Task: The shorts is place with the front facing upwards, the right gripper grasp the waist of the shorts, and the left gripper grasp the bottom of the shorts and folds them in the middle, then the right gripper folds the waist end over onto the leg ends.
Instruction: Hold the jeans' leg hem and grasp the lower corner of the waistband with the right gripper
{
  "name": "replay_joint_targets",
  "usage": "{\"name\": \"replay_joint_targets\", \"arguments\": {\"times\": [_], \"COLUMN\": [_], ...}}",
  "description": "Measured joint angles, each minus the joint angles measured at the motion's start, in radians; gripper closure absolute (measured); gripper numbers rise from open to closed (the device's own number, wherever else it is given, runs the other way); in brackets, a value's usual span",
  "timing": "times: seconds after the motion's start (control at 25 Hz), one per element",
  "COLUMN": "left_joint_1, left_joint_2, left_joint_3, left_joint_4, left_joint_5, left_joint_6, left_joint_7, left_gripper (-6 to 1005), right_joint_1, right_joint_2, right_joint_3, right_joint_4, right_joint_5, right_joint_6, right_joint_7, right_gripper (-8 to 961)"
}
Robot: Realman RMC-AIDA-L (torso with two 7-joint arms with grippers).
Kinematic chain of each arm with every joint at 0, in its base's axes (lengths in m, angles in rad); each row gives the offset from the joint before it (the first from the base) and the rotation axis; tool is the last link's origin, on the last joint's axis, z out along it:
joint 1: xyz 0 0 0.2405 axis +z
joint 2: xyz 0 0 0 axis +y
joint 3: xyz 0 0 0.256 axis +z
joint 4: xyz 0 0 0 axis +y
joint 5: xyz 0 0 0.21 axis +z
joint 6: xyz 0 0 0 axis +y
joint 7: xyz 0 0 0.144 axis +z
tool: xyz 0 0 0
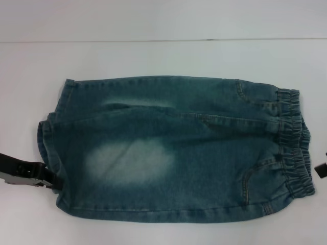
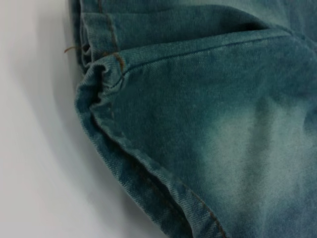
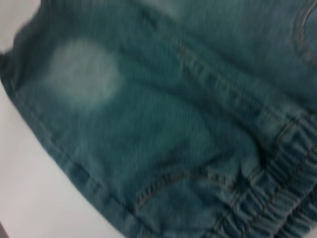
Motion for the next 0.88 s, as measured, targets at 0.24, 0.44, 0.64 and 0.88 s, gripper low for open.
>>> {"name": "replay_joint_targets", "arguments": {"times": [0.24,0.44,0.64,0.88], "left_joint_1": [-0.005,-0.021,-0.028,-0.029], "left_joint_2": [-0.006,-0.003,0.001,0.002], "left_joint_3": [-0.005,-0.009,-0.009,-0.008], "left_joint_4": [0.004,0.006,0.006,0.006], "left_joint_5": [-0.001,-0.008,-0.027,-0.028], "left_joint_6": [0.0,-0.002,-0.002,-0.002], "left_joint_7": [0.0,-0.004,-0.006,-0.006], "left_gripper": [909,908,908,908], "right_joint_1": [0.019,0.065,0.088,0.089], "right_joint_2": [0.013,0.02,0.037,0.041], "right_joint_3": [-0.071,-0.103,-0.134,-0.186], "right_joint_4": [0.023,0.084,0.097,0.093], "right_joint_5": [-0.046,-0.103,-0.133,-0.142], "right_joint_6": [0.031,0.053,0.059,0.062], "right_joint_7": [0.003,0.007,0.017,0.034], "right_gripper": [103,102,103,102]}}
